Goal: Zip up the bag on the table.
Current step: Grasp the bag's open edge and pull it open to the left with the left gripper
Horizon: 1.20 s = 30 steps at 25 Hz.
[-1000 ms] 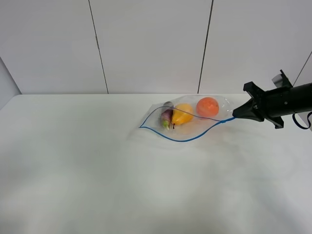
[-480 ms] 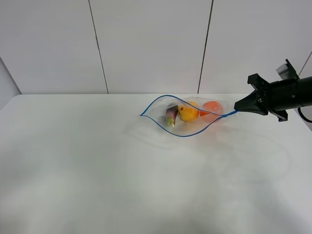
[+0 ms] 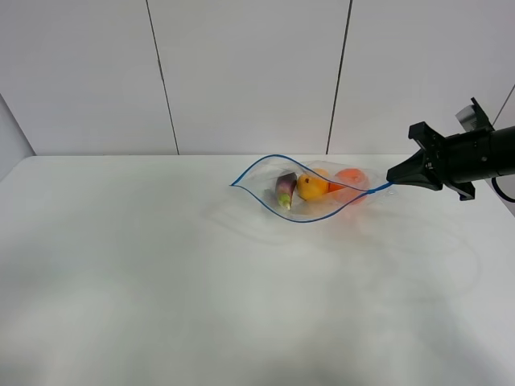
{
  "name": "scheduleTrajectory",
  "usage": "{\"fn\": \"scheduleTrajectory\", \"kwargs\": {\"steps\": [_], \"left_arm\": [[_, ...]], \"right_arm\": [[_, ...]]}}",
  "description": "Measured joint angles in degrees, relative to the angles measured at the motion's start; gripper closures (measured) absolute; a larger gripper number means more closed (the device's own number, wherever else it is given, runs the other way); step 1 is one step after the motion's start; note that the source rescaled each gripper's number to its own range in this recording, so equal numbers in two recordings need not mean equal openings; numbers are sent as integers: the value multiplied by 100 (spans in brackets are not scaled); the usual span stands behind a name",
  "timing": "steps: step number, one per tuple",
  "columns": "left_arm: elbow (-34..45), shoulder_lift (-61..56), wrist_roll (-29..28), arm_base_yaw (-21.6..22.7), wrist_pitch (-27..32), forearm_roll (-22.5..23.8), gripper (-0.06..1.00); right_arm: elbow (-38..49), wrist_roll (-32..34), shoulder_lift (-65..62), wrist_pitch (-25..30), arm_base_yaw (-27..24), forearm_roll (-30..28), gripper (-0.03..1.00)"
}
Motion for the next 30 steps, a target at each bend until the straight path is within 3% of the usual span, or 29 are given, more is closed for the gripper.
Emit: {"fn": "scheduleTrajectory", "kwargs": {"steps": [7,10,16,23,30], "left_arm": [[-432,1407,49,10,-626,-55,-6],[-819,2296,125,10,-1303,-62,-6],[-1434,3675,280,10,-1912,-168,-6],[-1955,4906,345,10,-2104,-174,-6],[-2002,5578,363,10,-2515,-174,-6]], "right_arm": [[0,-105,0,0,0,0,97],[0,-115,0,0,0,0,97],[0,-126,0,0,0,0,97],[0,-126,0,4,0,0,97],[0,-126,0,4,0,0,97]]}}
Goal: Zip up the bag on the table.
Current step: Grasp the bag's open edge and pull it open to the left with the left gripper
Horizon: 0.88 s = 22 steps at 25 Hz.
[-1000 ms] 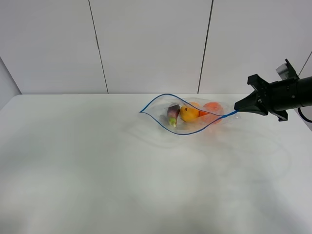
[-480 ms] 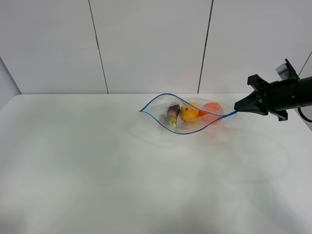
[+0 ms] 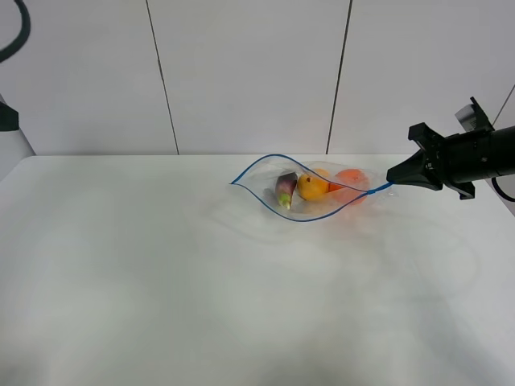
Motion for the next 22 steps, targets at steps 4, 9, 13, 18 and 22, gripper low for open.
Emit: {"fn": "scheduleTrajectory", "kwargs": {"steps": [4,9,13,18,22], "left_arm": [[0,181,0,0,-20,-6,-6],[-2,183,117,-129,-14,-80,-6],[-2,183,263,-925,17,-119,-6],[-2,183,298,-2410,-97,-139,-6],[-2,183,303,-3599,-231,-162,-6]], "right_arm": [[0,0,0,0,0,0,97],[0,0,0,0,0,0,97],[0,0,0,0,0,0,97],[0,0,0,2,0,0,97],[0,0,0,2,0,0,97]]}}
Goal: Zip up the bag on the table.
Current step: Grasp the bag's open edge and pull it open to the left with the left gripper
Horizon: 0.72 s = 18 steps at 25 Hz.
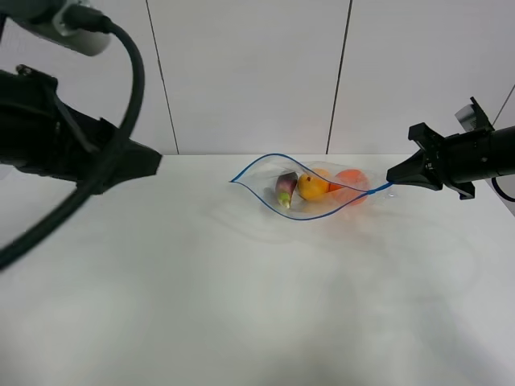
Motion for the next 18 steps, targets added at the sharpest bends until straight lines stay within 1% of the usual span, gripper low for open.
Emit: {"fn": "scheduleTrajectory", "kwargs": {"steps": [1,2,4,6,8,11,18], "left_arm": [[0,0,0,-308,-72,0,-6],[0,0,0,-510,-139,0,-5],[0,11,0,-887,-308,0,-5],[-4,100,0,-1147,-461,-5,-5],[-4,174,0,-1201,-517,-6,-5],[-4,669,6,-1257,-667,-6,-5],[-115,1603,104,-1263,-1457,-6,-5]], "right_arm": [[0,0,0,0,0,0,97],[0,0,0,0,0,0,97],[0,0,0,0,0,0,97],[0,0,0,0,0,0,97],[0,0,0,0,0,0,97],[0,0,0,0,0,0,97],[0,0,0,0,0,0,97]]}}
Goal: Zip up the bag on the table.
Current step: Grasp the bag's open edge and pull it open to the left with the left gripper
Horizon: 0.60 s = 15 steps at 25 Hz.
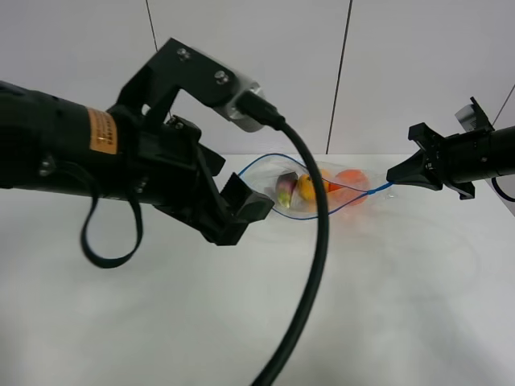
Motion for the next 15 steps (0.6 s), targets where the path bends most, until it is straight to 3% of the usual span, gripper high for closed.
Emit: {"fn": "scheduleTrajectory", "kwargs": {"steps": [6,15], "left_arm": [[-564,905,135,0,-334,5,-5],[-1572,2032,221,0,-363,5,-5]], "right_arm": [[0,0,0,5,0,0,97],[0,0,0,19,0,0,97]]}}
